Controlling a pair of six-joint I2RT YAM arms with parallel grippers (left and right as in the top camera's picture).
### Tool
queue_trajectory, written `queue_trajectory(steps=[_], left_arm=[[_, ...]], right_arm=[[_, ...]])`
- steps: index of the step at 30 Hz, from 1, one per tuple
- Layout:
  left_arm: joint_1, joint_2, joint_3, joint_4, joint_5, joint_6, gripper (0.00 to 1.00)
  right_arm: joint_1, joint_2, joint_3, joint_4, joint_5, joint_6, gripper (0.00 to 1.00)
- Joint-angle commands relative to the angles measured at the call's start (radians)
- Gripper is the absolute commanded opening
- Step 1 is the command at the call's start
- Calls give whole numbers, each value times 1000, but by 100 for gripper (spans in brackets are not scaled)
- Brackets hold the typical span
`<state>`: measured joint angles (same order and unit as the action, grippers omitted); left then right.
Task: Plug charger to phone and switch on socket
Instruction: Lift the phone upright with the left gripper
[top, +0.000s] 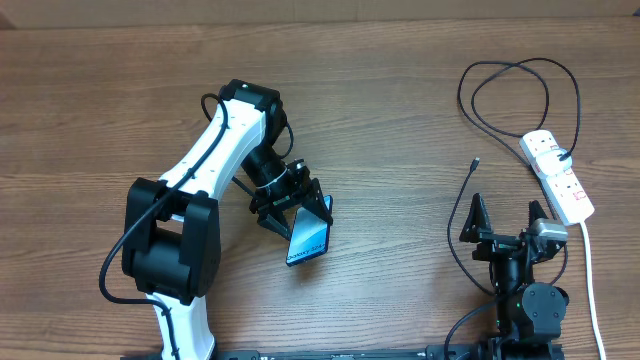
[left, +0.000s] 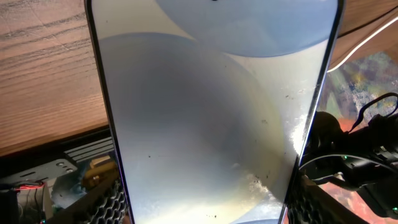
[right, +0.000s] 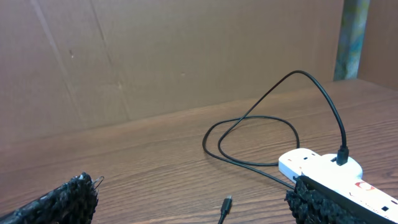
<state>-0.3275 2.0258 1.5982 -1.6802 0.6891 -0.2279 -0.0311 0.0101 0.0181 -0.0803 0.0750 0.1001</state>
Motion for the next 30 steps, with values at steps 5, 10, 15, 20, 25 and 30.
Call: queue_trajectory(steps=[5, 10, 15, 20, 25, 30], left_arm=[[2, 1, 26, -10, 43, 50, 49], [2, 1, 26, -10, 40, 59, 49], [2, 1, 26, -10, 41, 64, 49], [2, 1, 26, -10, 41, 65, 49], [2, 1, 26, -10, 41, 65, 49], [2, 1, 26, -10, 41, 65, 48]], right_arm=[[-2, -7, -10, 4, -2, -4, 100], [-2, -7, -10, 4, -2, -4, 100], [-2, -7, -10, 4, -2, -4, 100], [-2, -7, -10, 4, -2, -4, 100], [-2, -7, -10, 4, -2, -4, 100], [-2, -7, -10, 4, -2, -4, 100]])
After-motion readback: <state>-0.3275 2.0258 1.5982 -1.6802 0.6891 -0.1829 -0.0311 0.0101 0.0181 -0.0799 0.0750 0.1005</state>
